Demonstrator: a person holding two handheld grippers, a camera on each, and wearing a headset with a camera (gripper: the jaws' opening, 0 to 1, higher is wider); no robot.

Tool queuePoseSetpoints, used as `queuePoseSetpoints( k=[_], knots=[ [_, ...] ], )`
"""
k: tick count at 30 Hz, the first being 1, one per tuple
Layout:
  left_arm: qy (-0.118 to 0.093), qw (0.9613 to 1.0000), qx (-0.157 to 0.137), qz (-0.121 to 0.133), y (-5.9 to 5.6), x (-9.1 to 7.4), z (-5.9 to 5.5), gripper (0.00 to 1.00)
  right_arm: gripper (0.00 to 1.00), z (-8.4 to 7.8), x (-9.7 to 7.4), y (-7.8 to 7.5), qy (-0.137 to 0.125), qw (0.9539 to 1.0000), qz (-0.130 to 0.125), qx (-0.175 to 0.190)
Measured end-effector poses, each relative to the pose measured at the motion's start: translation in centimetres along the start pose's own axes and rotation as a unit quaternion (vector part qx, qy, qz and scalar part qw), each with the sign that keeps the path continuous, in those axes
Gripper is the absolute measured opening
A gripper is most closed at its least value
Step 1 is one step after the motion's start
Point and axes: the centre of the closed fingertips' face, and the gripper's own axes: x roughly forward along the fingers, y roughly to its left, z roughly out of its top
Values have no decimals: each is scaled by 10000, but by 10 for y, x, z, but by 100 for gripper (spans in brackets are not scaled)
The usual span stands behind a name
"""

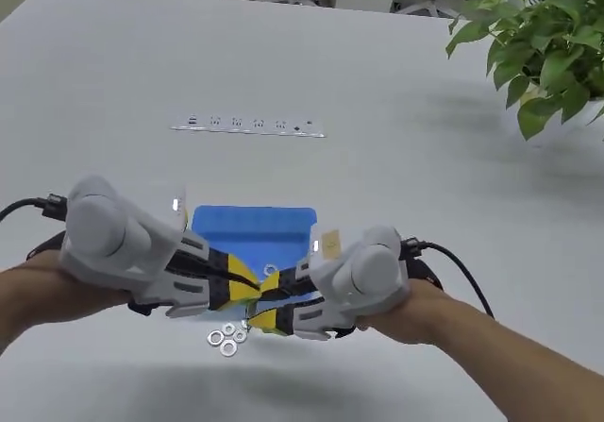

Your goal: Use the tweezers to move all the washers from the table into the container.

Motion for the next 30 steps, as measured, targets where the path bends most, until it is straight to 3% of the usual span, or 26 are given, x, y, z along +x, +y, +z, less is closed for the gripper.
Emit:
queuePoseSetpoints(
  k=[13, 30],
  knots=[
    [94, 9999, 46, -101, -1, 0, 1, 5, 9, -1, 6, 2, 8, 9998, 167, -64],
    [147, 9999, 56, -1, -2, -4, 0, 6, 7, 1, 7, 4, 35, 9998, 129, -131]
  ],
)
